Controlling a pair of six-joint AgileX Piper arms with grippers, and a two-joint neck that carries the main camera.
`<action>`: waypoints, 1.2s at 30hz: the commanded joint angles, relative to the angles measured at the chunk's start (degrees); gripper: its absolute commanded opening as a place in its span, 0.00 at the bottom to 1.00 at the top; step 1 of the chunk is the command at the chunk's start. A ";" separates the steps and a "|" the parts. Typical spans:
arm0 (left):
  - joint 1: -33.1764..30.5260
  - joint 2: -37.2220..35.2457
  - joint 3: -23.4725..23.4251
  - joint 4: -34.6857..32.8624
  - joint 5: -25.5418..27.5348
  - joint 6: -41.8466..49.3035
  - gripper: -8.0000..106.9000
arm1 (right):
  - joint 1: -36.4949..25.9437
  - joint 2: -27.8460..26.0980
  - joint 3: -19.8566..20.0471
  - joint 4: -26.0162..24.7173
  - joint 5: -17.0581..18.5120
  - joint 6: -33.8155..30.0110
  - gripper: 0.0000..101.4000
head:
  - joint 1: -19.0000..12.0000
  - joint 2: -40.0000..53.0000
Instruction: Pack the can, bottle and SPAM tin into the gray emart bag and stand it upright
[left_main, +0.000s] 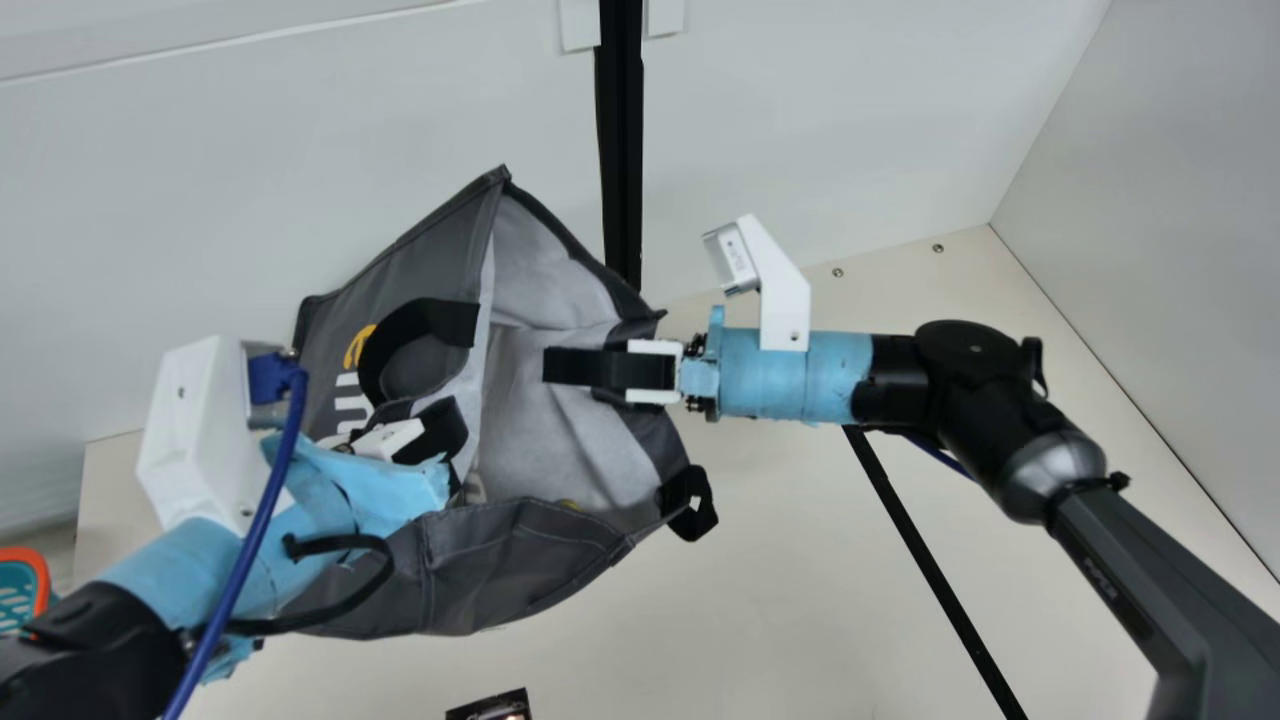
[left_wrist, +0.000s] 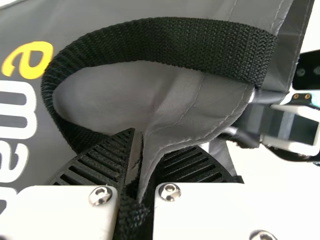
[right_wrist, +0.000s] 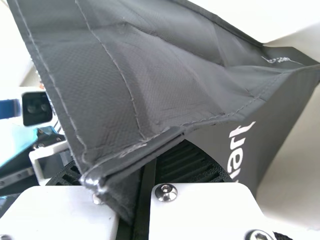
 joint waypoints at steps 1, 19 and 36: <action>0.17 -0.54 -0.11 -0.61 0.36 1.25 0.00 | -0.64 -1.52 0.23 0.40 -0.06 1.04 0.00 | -1.30 -0.05; 1.61 -10.59 0.10 0.11 6.39 3.74 0.00 | -4.25 -16.60 2.24 1.43 -0.06 11.79 0.00 | -1.30 -0.05; 2.55 -18.82 -1.02 -2.26 13.50 7.10 0.00 | -9.80 -27.40 0.76 -1.80 -0.06 23.17 0.00 | -1.30 -0.05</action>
